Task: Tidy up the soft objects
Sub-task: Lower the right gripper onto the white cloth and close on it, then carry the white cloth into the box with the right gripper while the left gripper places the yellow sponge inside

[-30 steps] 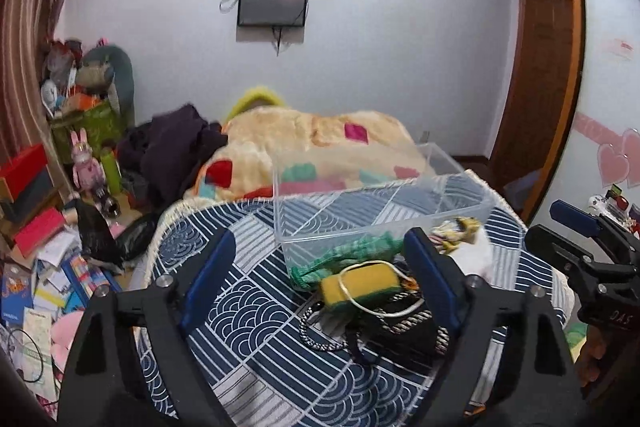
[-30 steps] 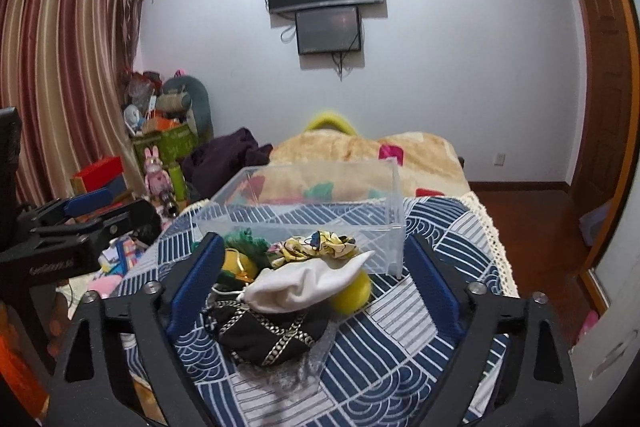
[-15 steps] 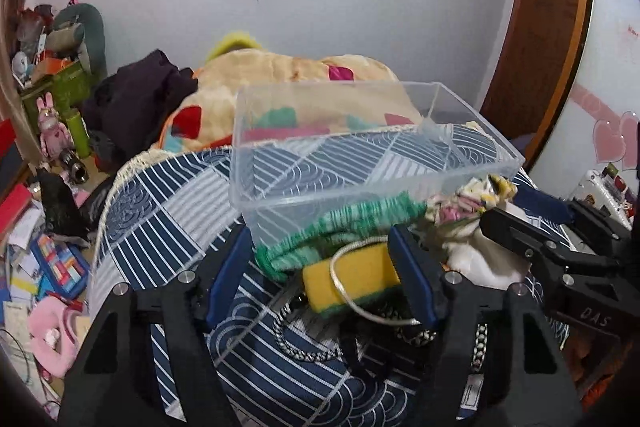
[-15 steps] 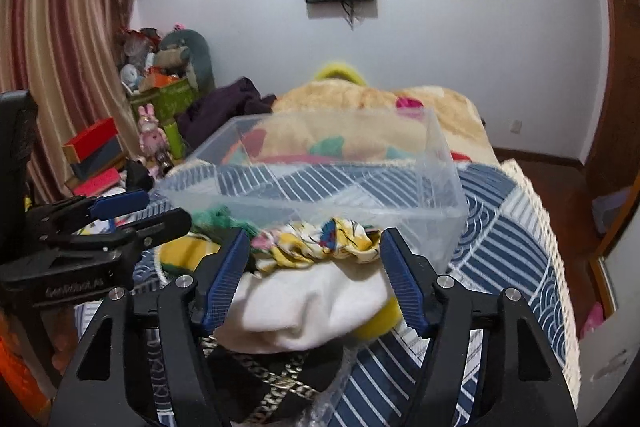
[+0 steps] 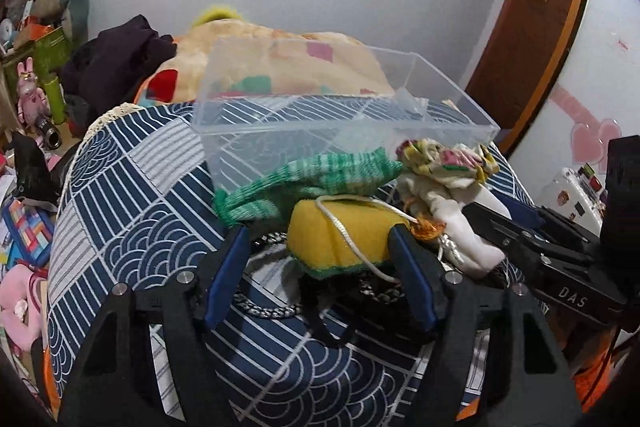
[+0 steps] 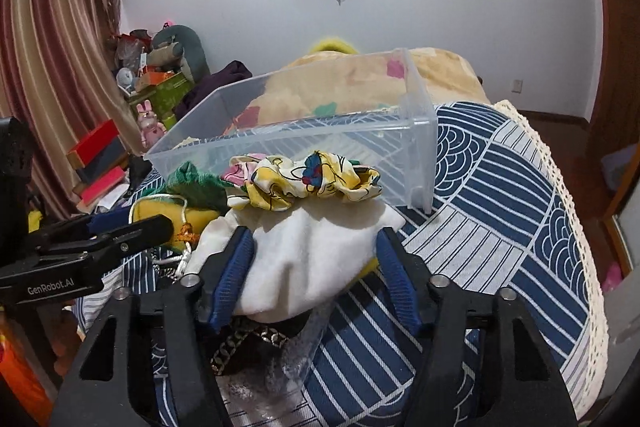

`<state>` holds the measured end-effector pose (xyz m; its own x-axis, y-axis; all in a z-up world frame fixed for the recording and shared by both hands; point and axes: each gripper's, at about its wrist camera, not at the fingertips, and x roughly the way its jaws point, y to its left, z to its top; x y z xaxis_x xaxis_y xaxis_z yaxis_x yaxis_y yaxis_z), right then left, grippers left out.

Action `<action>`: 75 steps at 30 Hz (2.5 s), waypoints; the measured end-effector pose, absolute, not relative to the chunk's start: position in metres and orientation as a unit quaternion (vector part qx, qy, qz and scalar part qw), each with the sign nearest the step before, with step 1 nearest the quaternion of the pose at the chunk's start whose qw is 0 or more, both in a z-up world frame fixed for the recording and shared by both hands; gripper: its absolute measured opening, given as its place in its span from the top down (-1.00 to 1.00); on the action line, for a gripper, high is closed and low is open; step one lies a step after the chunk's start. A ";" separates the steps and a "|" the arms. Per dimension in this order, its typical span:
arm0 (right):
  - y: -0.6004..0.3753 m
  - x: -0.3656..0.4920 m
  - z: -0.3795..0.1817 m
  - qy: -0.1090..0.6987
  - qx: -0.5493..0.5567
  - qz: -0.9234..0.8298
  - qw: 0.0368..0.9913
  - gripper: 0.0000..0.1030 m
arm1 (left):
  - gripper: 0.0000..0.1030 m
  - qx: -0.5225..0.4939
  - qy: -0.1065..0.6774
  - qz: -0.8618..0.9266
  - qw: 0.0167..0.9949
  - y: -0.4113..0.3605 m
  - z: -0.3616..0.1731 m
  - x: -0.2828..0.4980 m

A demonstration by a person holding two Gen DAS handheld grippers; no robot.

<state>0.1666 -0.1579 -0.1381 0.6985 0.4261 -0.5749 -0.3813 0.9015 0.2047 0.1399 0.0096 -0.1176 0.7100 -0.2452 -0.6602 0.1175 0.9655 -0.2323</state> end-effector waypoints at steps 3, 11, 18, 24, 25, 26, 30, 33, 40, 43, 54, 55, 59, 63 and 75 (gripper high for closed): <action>-0.155 0.164 -0.137 0.318 0.027 0.225 0.921 0.18 | -0.38 -0.073 0.367 -0.100 0.922 0.004 -0.116 0.137; -0.154 0.150 -0.122 0.297 0.025 0.223 0.928 0.77 | -0.46 -0.066 0.346 -0.086 0.932 0.019 -0.086 0.114; -0.166 0.138 -0.094 0.254 0.031 0.217 0.942 0.78 | -0.50 -0.067 0.360 -0.057 0.929 0.034 -0.094 0.116; -0.176 0.136 -0.078 0.221 0.037 0.205 0.953 0.78 | -0.50 -0.052 0.379 -0.084 0.920 0.015 -0.108 0.123; -0.176 0.135 -0.075 0.218 0.039 0.204 0.954 0.78 | -0.50 -0.055 0.379 -0.091 0.919 0.011 -0.109 0.127; -0.176 0.133 -0.074 0.215 0.040 0.202 0.955 0.78 | -0.50 -0.060 0.382 -0.096 0.917 0.008 -0.110 0.131; -0.175 0.136 -0.071 0.213 0.040 0.199 0.956 0.78 | -0.38 -0.052 0.383 -0.104 0.916 -0.007 -0.112 0.142; -0.172 0.137 -0.071 0.215 0.037 0.198 0.956 0.78 | -0.14 -0.043 0.381 -0.111 0.917 -0.012 -0.112 0.139; -0.168 0.143 -0.065 0.210 0.042 0.203 0.955 0.78 | -0.10 -0.036 0.346 -0.114 0.930 -0.002 -0.084 0.114; -0.164 0.146 -0.059 0.203 0.042 0.203 0.957 0.78 | -0.10 -0.043 0.327 -0.118 0.937 0.004 -0.064 0.108; -0.153 0.177 -0.041 0.194 0.037 0.194 0.961 0.78 | -0.11 -0.043 0.287 -0.089 0.953 0.015 -0.022 0.144; -0.151 0.180 -0.042 0.197 0.034 0.193 0.961 0.78 | -0.11 -0.044 0.292 -0.087 0.952 0.016 -0.023 0.153; -0.138 0.196 -0.056 0.218 0.018 0.185 0.958 0.78 | -0.11 -0.048 0.314 -0.084 0.944 0.018 -0.034 0.181; -0.128 0.213 -0.074 0.253 0.008 0.181 0.950 0.78 | -0.11 -0.048 0.343 -0.076 0.935 0.019 -0.054 0.204; -0.127 0.228 -0.091 0.296 -0.010 0.183 0.938 0.73 | -0.14 -0.035 0.391 -0.078 0.916 0.009 -0.087 0.236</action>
